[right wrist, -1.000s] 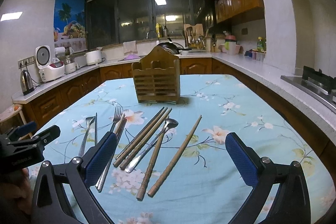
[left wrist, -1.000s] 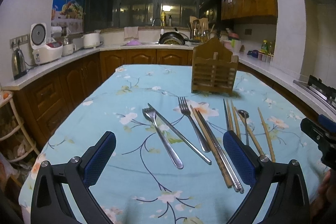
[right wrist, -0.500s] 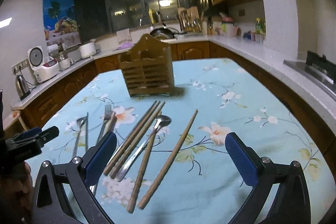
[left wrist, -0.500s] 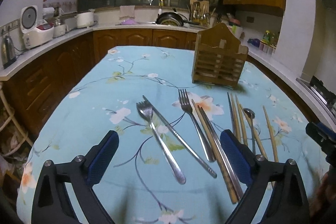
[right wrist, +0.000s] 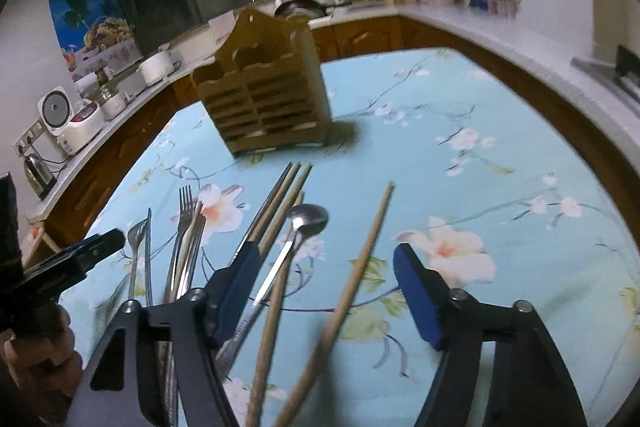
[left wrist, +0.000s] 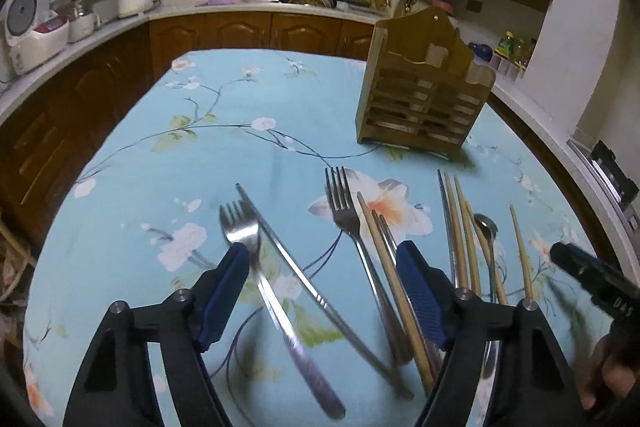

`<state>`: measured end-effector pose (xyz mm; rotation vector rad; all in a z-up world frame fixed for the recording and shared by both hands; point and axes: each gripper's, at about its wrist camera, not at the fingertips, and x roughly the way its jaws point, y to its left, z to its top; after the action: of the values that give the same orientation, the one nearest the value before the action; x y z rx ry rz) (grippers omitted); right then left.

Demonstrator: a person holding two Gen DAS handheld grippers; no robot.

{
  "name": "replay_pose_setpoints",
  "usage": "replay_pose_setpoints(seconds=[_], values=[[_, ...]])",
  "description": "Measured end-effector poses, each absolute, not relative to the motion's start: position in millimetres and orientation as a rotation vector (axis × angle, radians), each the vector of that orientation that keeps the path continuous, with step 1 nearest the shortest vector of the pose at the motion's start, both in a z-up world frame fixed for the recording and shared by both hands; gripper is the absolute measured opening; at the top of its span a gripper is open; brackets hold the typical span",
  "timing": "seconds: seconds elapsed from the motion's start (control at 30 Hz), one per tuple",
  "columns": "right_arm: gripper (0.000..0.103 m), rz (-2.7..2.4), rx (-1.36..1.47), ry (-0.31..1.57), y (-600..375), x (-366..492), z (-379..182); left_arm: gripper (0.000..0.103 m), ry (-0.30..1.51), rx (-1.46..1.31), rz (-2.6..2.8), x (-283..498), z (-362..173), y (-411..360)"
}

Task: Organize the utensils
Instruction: 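Move both grippers down toward the loose utensils on the tablecloth, then grasp the metal spoon with the right gripper while the left gripper grasps a knife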

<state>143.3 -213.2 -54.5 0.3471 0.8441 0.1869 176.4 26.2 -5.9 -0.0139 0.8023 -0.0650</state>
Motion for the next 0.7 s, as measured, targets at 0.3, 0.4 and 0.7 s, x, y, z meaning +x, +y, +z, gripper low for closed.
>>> replay_pose_setpoints(seconds=[0.3, 0.4, 0.7], values=[[0.024, 0.239, 0.430, 0.986, -202, 185, -81, 0.058, 0.881, 0.073, -0.077, 246, -21, 15], [0.019, 0.245, 0.449, 1.030, -200, 194, -89, 0.055, 0.901, 0.077, -0.073, 268, -25, 17], [0.020, 0.271, 0.538, 1.056, -197, 216, -96, 0.049, 0.955, 0.061, -0.095, 313, -49, 18]])
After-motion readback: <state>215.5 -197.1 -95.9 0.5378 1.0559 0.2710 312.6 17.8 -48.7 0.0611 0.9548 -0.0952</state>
